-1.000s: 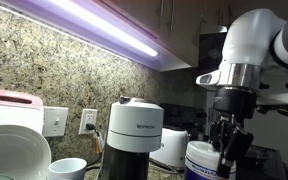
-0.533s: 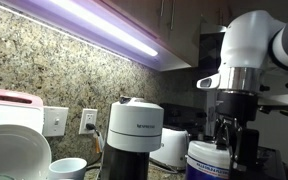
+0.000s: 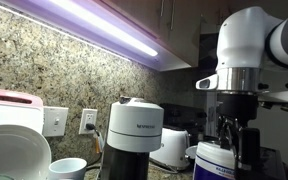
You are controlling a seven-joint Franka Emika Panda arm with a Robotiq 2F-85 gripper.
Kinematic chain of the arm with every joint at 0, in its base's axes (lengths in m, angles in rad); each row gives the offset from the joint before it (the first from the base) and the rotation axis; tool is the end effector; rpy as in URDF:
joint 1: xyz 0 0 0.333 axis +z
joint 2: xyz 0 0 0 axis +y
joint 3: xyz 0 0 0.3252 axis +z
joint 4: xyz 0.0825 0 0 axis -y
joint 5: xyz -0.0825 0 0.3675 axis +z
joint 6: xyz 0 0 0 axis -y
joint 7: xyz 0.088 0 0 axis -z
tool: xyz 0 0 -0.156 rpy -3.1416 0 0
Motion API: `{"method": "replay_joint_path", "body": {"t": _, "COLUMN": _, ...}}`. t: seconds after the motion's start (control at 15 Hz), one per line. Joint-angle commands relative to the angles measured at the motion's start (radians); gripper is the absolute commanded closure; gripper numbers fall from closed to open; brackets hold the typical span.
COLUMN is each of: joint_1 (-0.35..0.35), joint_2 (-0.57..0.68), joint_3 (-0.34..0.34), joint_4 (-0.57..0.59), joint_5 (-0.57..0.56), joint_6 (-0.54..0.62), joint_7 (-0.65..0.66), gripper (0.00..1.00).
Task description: Move the bottle to the right
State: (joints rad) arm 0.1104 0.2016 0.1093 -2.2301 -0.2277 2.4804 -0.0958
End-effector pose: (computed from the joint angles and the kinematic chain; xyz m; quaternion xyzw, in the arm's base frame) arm 0.5322 0.1132 0.2596 0.9681 0.2416 0.0294 0.0594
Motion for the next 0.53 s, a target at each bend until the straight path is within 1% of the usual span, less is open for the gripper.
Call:
{"method": "replay_joint_path", "body": {"t": 0.0, "joint_1": 0.028, "joint_2": 0.005, "joint_3": -0.012, "joint_4": 0.042, "joint_5": -0.044, "joint_6": -0.079, "joint_7": 0.064, "gripper": 0.0}}
{"method": "replay_joint_path", "body": {"t": 0.47, "joint_1": 0.093, "joint_2": 0.016, "joint_3": 0.011, "joint_4": 0.123, "joint_5": -0.112, "joint_6": -0.19, "joint_7": 0.129, "gripper": 0.0}}
